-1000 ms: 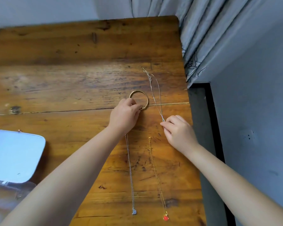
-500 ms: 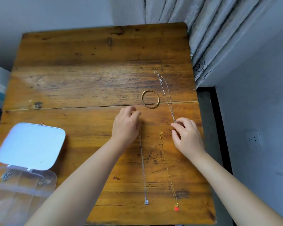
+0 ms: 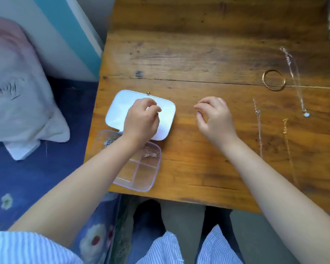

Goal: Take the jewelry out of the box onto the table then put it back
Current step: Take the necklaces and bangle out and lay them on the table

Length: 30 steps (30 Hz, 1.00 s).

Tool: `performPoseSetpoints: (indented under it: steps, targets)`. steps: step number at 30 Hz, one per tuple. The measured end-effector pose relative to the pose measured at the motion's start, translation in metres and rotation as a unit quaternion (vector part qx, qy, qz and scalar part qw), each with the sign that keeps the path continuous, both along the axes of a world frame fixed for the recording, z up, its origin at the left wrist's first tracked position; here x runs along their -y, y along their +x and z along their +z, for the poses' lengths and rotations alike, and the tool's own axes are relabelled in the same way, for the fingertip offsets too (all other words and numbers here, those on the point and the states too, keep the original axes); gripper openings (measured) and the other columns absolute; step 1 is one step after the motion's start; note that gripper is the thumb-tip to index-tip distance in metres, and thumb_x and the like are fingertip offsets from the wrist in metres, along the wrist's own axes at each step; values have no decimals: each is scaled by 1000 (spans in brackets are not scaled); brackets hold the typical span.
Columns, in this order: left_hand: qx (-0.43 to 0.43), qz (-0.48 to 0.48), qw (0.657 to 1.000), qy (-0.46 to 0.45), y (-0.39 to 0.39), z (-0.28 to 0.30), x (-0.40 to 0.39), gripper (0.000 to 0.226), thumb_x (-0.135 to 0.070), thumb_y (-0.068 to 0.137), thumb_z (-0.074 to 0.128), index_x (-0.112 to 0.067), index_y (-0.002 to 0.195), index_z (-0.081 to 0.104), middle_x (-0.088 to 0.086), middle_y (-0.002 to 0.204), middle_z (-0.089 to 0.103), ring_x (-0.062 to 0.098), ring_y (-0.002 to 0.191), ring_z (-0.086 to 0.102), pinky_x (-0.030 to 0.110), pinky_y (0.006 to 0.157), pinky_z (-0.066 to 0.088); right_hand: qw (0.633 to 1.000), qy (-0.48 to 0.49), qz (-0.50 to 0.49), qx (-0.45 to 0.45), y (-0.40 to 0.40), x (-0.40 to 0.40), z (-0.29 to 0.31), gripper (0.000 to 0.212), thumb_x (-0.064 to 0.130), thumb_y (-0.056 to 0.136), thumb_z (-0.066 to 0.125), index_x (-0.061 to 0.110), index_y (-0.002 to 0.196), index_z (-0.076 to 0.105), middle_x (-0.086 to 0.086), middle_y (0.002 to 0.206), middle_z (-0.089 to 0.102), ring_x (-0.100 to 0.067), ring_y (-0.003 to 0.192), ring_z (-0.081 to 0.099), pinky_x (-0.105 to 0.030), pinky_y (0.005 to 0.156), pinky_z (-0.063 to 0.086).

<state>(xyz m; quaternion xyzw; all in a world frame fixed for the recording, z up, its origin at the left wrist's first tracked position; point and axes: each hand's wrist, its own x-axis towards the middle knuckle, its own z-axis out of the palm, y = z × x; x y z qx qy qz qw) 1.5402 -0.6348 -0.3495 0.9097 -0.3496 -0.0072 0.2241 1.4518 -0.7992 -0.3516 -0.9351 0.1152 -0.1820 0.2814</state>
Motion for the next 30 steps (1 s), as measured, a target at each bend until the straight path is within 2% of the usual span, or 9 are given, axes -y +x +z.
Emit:
performPoseSetpoints:
  steps: [8,11,13,15,18,20,22,24,30]
  targets:
    - [-53,-3,998,32,16,-9,-134,12,3,78,60,4,85,70,25,84,63,40,82,58,43,60,49,998,35,25,-55,2,-136,-5,10,-7,70,58,-5,75,66,-24,71,69,-36,70,65,-31,67,40]
    - [-104,22,991,85,14,-21,-156,18,-8,85,56,-2,96,69,23,90,58,35,89,53,36,60,43,978,-6,28,-206,-2,-155,-11,11,1,80,52,-1,77,62,-22,81,65,-36,79,61,-37,61,44]
    - [-109,41,987,109,13,-26,-163,20,-10,87,53,-3,98,68,22,91,56,34,91,51,33,59,37,945,-47,23,-323,-1,-159,-15,13,1,82,46,-2,81,59,-21,92,61,-37,88,57,-38,59,39]
    - [-101,45,985,134,12,-28,-164,20,-12,89,52,-3,99,67,19,91,53,33,92,50,32,58,36,925,-76,17,-373,3,-160,-14,14,-4,81,44,-4,85,57,-21,98,58,-37,90,55,-35,58,32]
    - [-62,39,980,187,15,-26,-158,17,-8,87,52,0,94,65,16,91,50,32,90,47,29,52,27,912,-107,19,-395,6,-162,-13,17,-10,78,43,-5,88,56,-22,102,56,-35,95,54,-34,59,31]
    - [-38,18,971,236,20,-23,-151,10,-2,83,54,2,85,63,17,98,53,31,89,46,28,48,16,898,-126,20,-422,7,-166,-13,24,-12,79,44,-4,97,57,-21,109,55,-35,103,52,-37,64,39]
    - [-14,-19,953,302,24,-21,-141,11,-2,81,56,-3,86,65,14,107,51,31,97,44,29,57,20,879,-140,25,-456,11,-168,-13,30,-13,80,44,-3,105,57,-20,115,54,-36,109,51,-39,73,46]
    - [-5,-35,934,355,28,-20,-133,18,-6,83,54,-8,95,67,10,116,47,30,106,40,33,69,22,868,-141,31,-474,16,-167,-14,31,-14,79,45,-3,105,58,-20,115,57,-35,107,54,-36,70,44]
    - [-14,-51,915,401,27,-23,-127,23,-5,87,49,-8,104,65,9,115,51,28,109,42,32,71,28,865,-140,88,-474,15,-158,-12,26,-13,80,44,-1,97,60,-18,106,62,-34,100,58,-32,66,38]
